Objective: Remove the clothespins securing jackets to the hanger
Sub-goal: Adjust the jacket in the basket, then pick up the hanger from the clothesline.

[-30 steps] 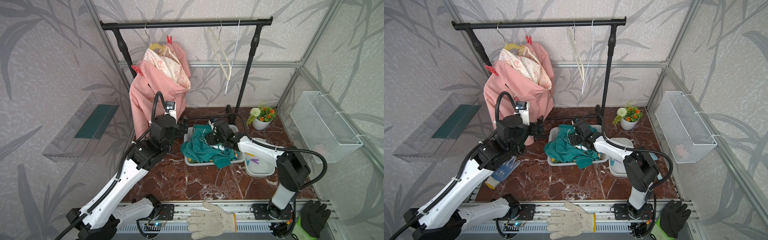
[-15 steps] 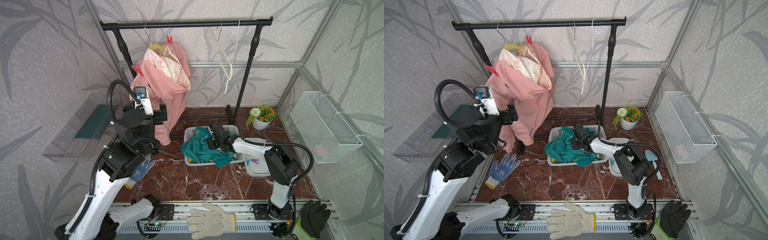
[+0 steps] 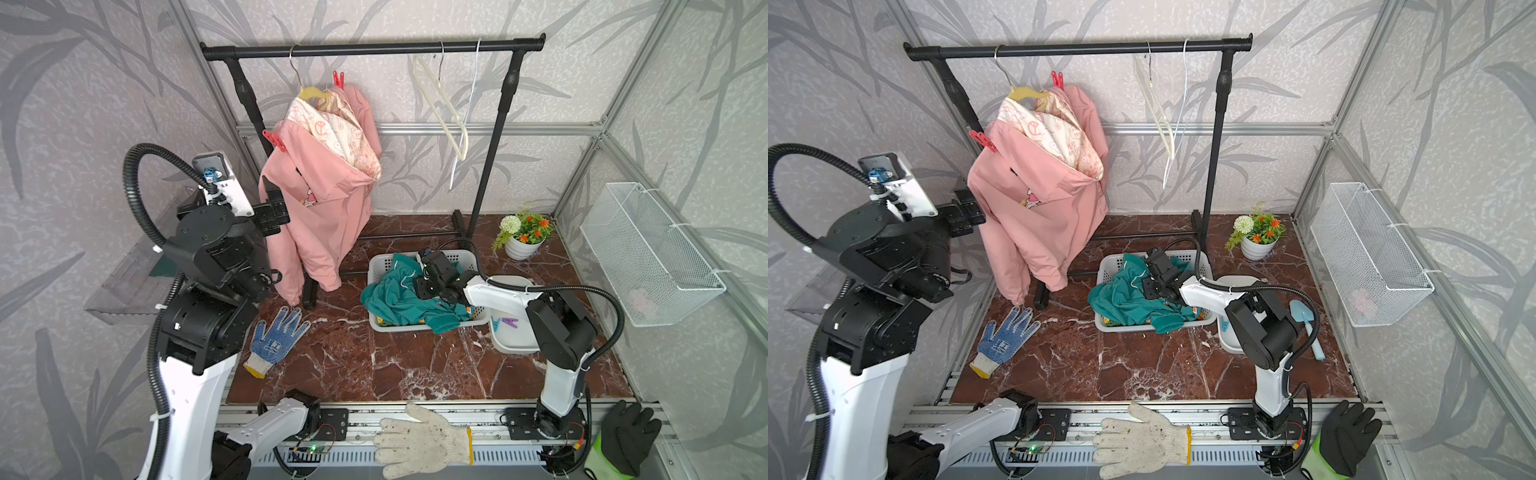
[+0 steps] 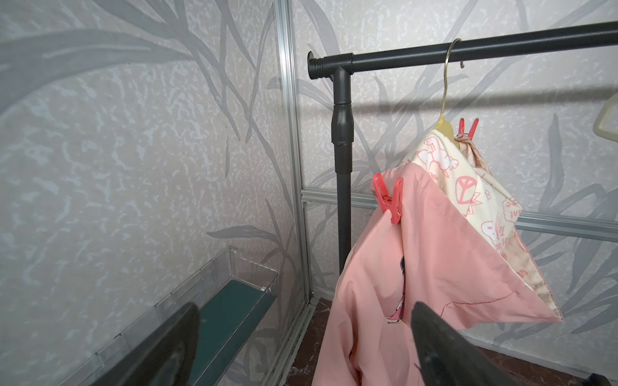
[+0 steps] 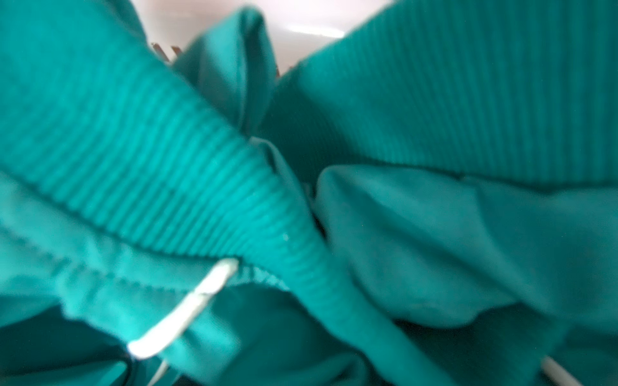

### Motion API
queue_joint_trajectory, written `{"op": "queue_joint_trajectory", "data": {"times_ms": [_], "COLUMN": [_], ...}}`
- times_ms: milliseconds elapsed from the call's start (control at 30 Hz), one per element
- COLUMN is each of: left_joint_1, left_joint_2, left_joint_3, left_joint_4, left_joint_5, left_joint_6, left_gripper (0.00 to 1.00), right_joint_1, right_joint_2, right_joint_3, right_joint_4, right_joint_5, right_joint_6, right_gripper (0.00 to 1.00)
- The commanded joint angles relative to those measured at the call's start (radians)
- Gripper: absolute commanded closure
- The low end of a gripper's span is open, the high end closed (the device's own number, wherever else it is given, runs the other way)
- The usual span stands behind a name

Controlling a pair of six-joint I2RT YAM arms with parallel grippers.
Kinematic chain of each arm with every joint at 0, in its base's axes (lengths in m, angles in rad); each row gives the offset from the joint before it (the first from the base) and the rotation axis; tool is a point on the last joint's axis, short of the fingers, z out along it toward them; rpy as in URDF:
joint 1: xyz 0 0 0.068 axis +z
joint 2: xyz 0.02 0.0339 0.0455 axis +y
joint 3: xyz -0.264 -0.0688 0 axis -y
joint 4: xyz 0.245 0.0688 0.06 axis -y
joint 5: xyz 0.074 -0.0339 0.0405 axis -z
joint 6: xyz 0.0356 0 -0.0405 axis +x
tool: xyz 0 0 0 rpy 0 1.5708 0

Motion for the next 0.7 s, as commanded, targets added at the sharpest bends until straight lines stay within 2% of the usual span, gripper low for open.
{"op": "queue_joint_trajectory", "data": {"times_ms": [0, 200, 300, 400, 533, 667], "left_joint_1": [0.086, 0.346, 0.431, 0.457, 0.458, 0.459], "left_joint_2": [0.049, 0.100, 0.138, 0.139, 0.134, 0.177], "left_joint_3": [0.045, 0.079, 0.086, 0.038, 0.002, 0.028], "left_joint_4": [-0.077, -0.119, -0.124, -0.057, 0.005, 0.004], "left_joint_5": [0.127, 0.480, 0.625, 0.737, 0.810, 0.896], "left_joint_6": [-0.039, -0.116, -0.147, -0.143, -0.152, -0.149], "left_gripper": [0.03, 0.03, 0.03, 0.06, 0.07, 0.19], "right_joint_1": [0.006, 0.005, 0.005, 0.005, 0.004, 0.003], "right_joint_2": [0.021, 0.011, 0.010, 0.001, -0.011, -0.008], "right_joint_3": [-0.046, -0.064, -0.064, -0.067, -0.070, -0.062], "right_joint_4": [-0.088, -0.063, -0.063, -0.063, -0.065, -0.072], "right_joint_5": [-0.022, -0.024, -0.025, -0.023, -0.019, -0.019], "right_joint_6": [-0.007, -0.017, -0.021, -0.026, -0.032, -0.036], "right_gripper": [0.42, 0.41, 0.41, 0.41, 0.41, 0.41]}}
